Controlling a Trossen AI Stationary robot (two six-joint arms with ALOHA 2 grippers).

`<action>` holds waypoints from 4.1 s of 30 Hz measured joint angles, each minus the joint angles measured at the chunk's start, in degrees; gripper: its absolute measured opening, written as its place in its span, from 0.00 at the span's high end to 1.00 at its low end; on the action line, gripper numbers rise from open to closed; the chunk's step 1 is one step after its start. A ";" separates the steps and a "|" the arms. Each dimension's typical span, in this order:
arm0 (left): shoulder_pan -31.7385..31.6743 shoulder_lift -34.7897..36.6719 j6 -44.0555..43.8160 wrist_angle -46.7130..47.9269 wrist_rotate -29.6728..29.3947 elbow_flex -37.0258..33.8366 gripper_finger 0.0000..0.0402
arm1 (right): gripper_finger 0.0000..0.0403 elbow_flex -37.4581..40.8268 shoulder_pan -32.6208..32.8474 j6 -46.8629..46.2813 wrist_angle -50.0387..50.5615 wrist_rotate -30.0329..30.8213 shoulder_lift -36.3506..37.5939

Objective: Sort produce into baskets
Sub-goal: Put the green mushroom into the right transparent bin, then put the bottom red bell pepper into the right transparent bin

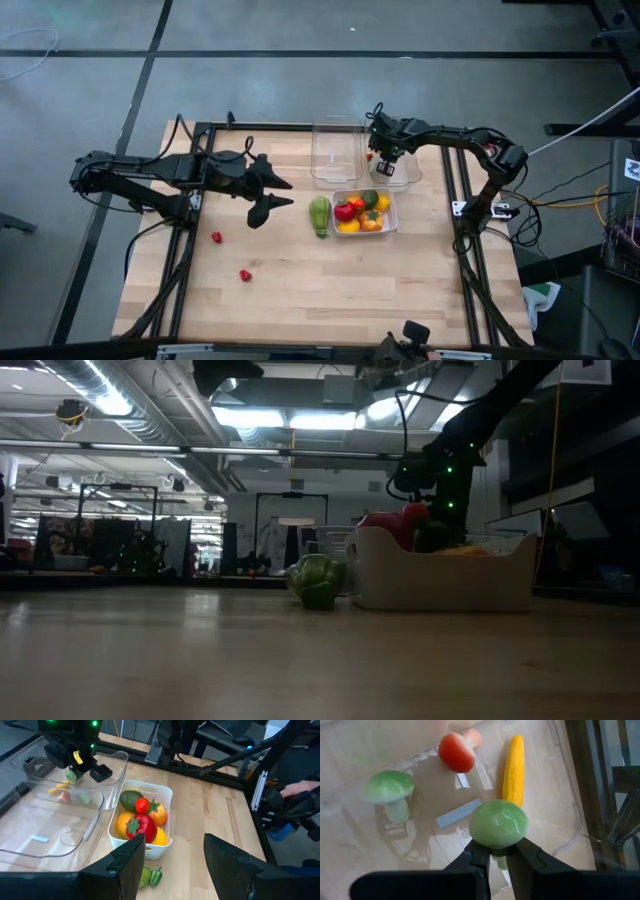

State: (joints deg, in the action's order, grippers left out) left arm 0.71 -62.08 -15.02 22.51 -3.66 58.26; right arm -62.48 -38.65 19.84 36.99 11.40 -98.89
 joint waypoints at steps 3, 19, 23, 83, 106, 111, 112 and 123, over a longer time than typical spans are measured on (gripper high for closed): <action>0.00 0.00 -0.05 1.95 0.01 0.00 0.51 | 0.88 0.00 0.00 0.04 0.00 0.00 0.00; 9.04 -0.93 -4.73 18.32 0.04 0.00 0.51 | 0.79 0.02 0.00 0.00 0.59 -2.01 0.00; 13.58 -3.20 -4.13 21.29 0.04 0.00 0.51 | 0.69 0.01 0.00 -0.43 0.55 -2.01 0.00; 34.03 -36.78 0.56 24.50 3.87 -3.54 0.52 | 0.60 -5.29 0.02 0.20 1.57 -4.10 4.87; 15.61 -36.74 17.68 24.86 -3.26 3.55 0.63 | 0.60 -6.61 0.02 -1.37 2.06 -17.03 16.35; 7.96 -36.74 26.44 21.61 -9.02 9.90 0.63 | 0.60 -6.60 0.04 -4.96 2.08 -28.63 16.35; 6.57 -36.74 27.81 20.14 -9.69 11.24 0.63 | 0.60 -6.61 0.04 -5.28 2.08 -32.01 16.35; -3.60 -36.68 36.42 -7.11 -10.60 17.79 0.63 | 0.60 -6.60 2.93 -6.50 2.05 -57.47 16.35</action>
State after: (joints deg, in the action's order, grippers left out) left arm -2.89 -98.76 21.40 15.39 -14.26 76.05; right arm -69.08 -35.73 13.33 39.05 -46.07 -82.54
